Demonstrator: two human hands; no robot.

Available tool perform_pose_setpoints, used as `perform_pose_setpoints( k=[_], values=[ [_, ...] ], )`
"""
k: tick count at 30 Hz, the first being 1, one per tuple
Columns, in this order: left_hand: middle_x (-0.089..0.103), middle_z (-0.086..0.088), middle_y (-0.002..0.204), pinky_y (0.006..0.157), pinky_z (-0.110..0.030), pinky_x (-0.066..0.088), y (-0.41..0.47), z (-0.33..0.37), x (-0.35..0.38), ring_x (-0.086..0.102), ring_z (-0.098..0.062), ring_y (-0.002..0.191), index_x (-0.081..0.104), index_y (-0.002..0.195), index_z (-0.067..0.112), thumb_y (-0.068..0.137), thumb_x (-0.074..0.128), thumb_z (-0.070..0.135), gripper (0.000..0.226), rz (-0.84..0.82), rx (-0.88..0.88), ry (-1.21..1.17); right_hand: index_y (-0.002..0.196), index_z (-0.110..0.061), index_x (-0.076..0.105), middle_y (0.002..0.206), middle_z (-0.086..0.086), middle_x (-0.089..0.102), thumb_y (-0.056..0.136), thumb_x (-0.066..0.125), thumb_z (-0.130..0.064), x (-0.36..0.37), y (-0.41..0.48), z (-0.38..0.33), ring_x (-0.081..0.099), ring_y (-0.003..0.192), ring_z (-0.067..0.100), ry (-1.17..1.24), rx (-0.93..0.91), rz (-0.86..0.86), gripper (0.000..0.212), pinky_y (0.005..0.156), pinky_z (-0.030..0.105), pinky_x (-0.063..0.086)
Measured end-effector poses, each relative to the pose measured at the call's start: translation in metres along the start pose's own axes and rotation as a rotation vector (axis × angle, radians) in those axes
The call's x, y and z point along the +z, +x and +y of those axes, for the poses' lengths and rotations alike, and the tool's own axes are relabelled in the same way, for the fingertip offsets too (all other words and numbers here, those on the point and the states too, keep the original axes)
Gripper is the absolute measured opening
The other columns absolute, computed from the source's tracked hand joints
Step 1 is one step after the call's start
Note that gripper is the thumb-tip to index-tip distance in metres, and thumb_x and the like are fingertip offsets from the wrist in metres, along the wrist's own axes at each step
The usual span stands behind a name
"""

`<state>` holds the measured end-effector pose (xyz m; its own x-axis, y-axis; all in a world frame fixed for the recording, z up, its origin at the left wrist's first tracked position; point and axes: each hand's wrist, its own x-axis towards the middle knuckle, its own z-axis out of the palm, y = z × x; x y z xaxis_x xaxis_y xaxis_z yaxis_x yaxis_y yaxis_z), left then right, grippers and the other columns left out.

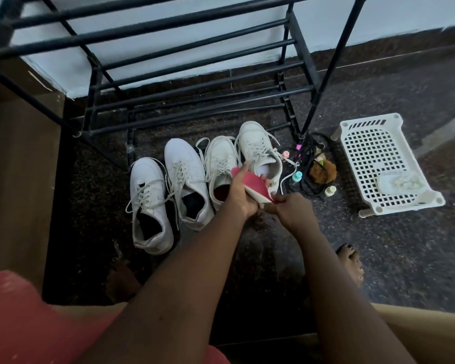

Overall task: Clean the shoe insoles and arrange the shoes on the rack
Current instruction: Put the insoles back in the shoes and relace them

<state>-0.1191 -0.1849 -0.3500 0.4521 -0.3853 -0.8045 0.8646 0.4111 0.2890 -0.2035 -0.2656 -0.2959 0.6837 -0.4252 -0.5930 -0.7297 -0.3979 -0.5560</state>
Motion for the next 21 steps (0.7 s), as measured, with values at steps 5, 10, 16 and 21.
perform_pose_setpoints(
  k=[5,10,16,21],
  values=[
    [0.052,0.005,0.050,0.041,-0.013,0.042,0.025,0.005,0.023,0.047,-0.005,0.037,0.054,0.068,0.017,0.080,0.070,0.045,0.035,0.082,-0.043,0.046,0.094,-0.005,0.074,0.086,0.017,0.070,0.076,0.073,-0.018,-0.004,0.015,-0.009,0.059,0.074,0.021,-0.015,0.012,0.080,0.022,0.058,0.023,0.035],
    [0.062,-0.009,0.078,0.062,-0.030,0.053,0.047,0.028,0.039,0.060,-0.022,0.067,0.055,0.092,0.010,0.085,0.066,0.036,0.029,0.133,0.039,0.217,0.103,0.001,0.066,0.103,0.020,0.066,0.082,0.066,-0.015,-0.017,0.034,-0.014,0.058,0.083,0.025,-0.013,0.113,0.204,0.027,0.040,0.011,0.030],
    [0.062,-0.009,0.122,0.093,-0.034,0.049,0.070,0.061,0.033,0.059,-0.025,0.110,0.064,0.113,0.019,0.080,0.068,0.023,0.034,0.249,0.703,1.666,0.111,0.003,0.057,0.117,0.019,0.059,0.088,0.059,-0.013,-0.038,0.042,-0.013,0.049,0.117,0.029,-0.139,0.143,0.274,0.028,0.080,0.026,0.040],
    [0.019,-0.016,0.155,0.101,-0.040,0.039,0.085,0.060,0.040,0.035,-0.036,0.133,0.023,0.149,0.029,0.087,0.061,0.024,0.073,-0.117,0.605,2.423,0.116,0.000,0.057,0.122,0.018,0.057,0.090,0.057,-0.015,-0.032,0.045,-0.026,0.054,0.113,0.033,-0.222,0.168,0.205,0.029,0.086,0.035,0.044]
  ],
)
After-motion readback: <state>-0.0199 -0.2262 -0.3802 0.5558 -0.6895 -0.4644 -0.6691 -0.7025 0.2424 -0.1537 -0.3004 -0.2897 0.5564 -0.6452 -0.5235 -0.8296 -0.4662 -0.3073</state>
